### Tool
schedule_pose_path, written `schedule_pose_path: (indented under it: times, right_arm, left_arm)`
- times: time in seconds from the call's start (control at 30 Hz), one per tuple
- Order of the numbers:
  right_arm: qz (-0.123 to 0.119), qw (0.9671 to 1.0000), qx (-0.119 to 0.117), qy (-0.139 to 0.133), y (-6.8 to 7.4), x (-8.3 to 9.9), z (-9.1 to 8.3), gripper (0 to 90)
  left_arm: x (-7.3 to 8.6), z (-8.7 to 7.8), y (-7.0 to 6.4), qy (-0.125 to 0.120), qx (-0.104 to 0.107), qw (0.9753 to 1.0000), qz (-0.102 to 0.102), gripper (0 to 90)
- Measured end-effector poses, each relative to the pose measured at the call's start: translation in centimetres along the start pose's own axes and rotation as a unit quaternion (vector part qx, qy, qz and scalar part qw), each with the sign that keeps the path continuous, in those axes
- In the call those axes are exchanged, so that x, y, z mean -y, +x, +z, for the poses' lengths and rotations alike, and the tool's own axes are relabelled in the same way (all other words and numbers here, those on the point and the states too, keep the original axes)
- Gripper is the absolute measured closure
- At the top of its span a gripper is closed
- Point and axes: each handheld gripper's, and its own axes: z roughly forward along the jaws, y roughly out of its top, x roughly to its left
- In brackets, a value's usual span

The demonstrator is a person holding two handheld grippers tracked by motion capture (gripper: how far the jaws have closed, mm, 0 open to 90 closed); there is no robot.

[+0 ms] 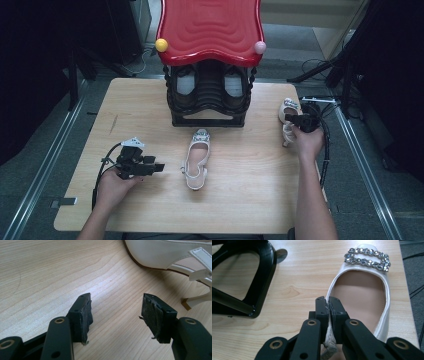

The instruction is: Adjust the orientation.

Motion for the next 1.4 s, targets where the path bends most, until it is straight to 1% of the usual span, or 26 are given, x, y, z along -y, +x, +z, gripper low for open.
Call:
schedule_pose_path:
  times: [0.07, 0.17, 0.23, 0.37, 0.43, 0.5, 0.57, 0.67, 0.77, 0.87, 0.9, 0.97, 1.03, 1.13, 1.3, 1.37, 1.4]
  right_arm:
    - [-0.001, 1.0000, -0.003, -0.005, 0.1, -0.1, -0.4, 88.3]
    - [0.008, 0.9995, -0.024, -0.017, 0.1, -0.2, -1.2, 88.4]
    - [0.010, 0.9991, -0.033, -0.024, 0.2, -0.2, -1.7, 88.4]
    - [0.024, 0.9967, -0.074, -0.025, 0.5, -0.3, -2.7, 88.4]
    - [0.021, 0.9959, -0.084, -0.026, 0.8, -0.3, -2.9, 88.4]
    - [0.012, 0.9960, -0.085, -0.025, 1.5, -0.2, -3.3, 88.4]
    - [0.002, 0.9960, -0.085, -0.027, 1.9, -0.2, -3.6, 88.4]
    - [0.002, 0.9951, -0.095, -0.025, 2.4, 0.2, -4.1, 88.3]
    - [0.001, 0.9940, -0.108, -0.019, 2.6, 0.6, -4.2, 88.3]
    - [-0.006, 0.9942, -0.107, -0.009, 3.1, 1.1, -4.2, 88.3]
    - [-0.011, 0.9944, -0.105, -0.006, 3.3, 1.2, -4.3, 88.3]
    - [-0.014, 0.9946, -0.103, -0.001, 3.7, 1.6, -4.5, 88.3]
    - [-0.020, 0.9944, -0.103, 0.001, 4.0, 1.9, -4.7, 88.3]
    - [-0.025, 0.9942, -0.104, 0.005, 4.4, 2.5, -5.0, 88.3]
    - [-0.034, 0.9937, -0.106, 0.008, 5.2, 3.4, -6.0, 88.2]
    - [-0.038, 0.9934, -0.108, 0.010, 5.5, 3.8, -6.3, 88.2]
    - [-0.037, 0.9932, -0.110, 0.011, 5.6, 4.0, -6.4, 88.2]
  left_arm:
    - [0.0, -0.1, 0.0, -0.001, 0.001, 1.0000, 0.001, 41.5]
    - [-0.1, -0.1, 0.0, -0.002, 0.002, 1.0000, 0.002, 41.0]
    - [-0.2, -0.1, 0.0, -0.003, 0.003, 1.0000, 0.002, 40.6]
    - [-0.4, 0.0, -0.1, -0.003, 0.005, 1.0000, 0.006, 40.4]
    - [-0.6, 0.1, -0.2, -0.004, 0.006, 0.9999, 0.007, 40.3]
    - [-0.7, 0.2, -0.3, -0.006, 0.004, 0.9999, 0.009, 40.3]
    - [-0.9, 0.3, -0.3, -0.004, 0.008, 0.9999, 0.012, 40.2]
    - [-1.1, 0.4, -0.4, -0.003, 0.010, 0.9999, 0.013, 40.2]
    - [-1.4, 0.7, -0.6, -0.001, 0.012, 0.9998, 0.019, 40.2]
    - [-1.7, 0.9, -0.7, -0.001, 0.018, 0.9997, 0.017, 40.2]
    - [-1.8, 0.9, -0.7, -0.005, 0.021, 0.9996, 0.017, 40.3]
    - [-1.9, 1.1, -0.8, -0.006, 0.025, 0.9996, 0.014, 40.3]
    - [-2.2, 1.3, -0.8, 0.000, 0.023, 0.9996, 0.018, 40.4]
    - [-2.4, 1.5, -1.0, -0.001, 0.026, 0.9994, 0.021, 40.5]
    - [-2.9, 1.9, -1.1, 0.004, 0.035, 0.9992, 0.020, 42.0]
    - [-3.1, 1.9, -1.3, 0.003, 0.035, 0.9990, 0.028, 42.7]
    - [-3.1, 1.9, -1.3, -0.002, 0.034, 0.9989, 0.031, 42.9]
